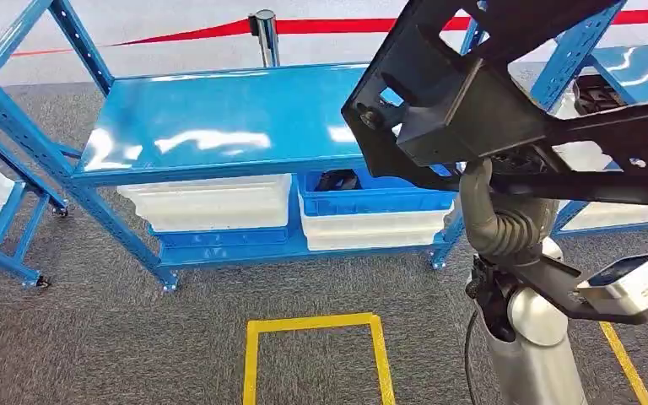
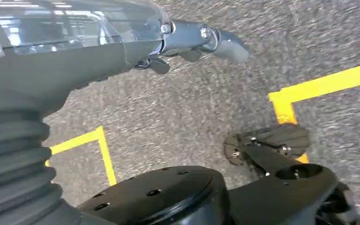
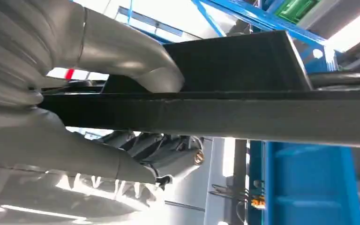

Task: Take the parts from the cabinet and place them on the table.

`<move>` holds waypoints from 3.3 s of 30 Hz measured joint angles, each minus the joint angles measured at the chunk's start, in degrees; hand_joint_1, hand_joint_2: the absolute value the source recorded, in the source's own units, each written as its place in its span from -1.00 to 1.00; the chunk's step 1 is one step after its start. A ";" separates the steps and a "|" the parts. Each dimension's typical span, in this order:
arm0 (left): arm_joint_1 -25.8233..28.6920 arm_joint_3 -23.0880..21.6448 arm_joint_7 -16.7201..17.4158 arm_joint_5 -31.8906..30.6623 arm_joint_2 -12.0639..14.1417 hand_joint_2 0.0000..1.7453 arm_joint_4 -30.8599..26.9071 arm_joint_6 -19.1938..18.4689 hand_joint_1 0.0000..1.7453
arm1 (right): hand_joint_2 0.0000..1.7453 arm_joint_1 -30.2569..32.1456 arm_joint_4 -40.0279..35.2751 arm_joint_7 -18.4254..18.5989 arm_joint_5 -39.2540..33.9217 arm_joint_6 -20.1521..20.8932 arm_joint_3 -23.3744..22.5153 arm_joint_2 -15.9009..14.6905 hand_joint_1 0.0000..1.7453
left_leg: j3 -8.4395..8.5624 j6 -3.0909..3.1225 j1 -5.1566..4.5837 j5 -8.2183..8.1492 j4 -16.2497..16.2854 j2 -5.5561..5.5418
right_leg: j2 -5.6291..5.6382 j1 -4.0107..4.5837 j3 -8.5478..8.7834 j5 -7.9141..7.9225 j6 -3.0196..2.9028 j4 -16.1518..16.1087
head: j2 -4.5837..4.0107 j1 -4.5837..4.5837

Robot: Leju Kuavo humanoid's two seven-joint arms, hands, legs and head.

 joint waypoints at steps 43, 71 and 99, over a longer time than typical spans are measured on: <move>-0.53 -0.07 0.11 -0.57 0.07 1.00 0.00 1.14 -1.00 | 1.00 1.81 -2.16 -0.96 0.13 -1.22 -2.16 -0.09 1.00 | 10.59 0.84 -0.97 -6.54 -2.57 -0.21 | -0.22 0.88 -6.38 5.72 0.04 1.15 | 0.00 -2.53; -0.56 -0.07 0.44 -0.37 0.00 1.00 0.05 1.27 -1.00 | 1.00 2.71 -2.43 -1.38 1.00 -2.51 -2.51 -0.13 1.00 | 6.82 0.76 -0.69 -4.39 0.01 0.07 | -0.01 0.76 -1.85 1.14 -0.76 0.99 | 0.00 -2.66; -0.19 -0.09 1.09 -1.18 0.07 1.00 0.07 1.55 -1.00 | 1.00 5.78 -3.30 -2.62 3.87 -4.81 -3.85 -0.57 1.00 | -1.41 0.07 -0.24 -4.90 10.29 0.05 | -2.83 -0.18 -0.57 0.25 -0.42 0.63 | 0.00 -2.62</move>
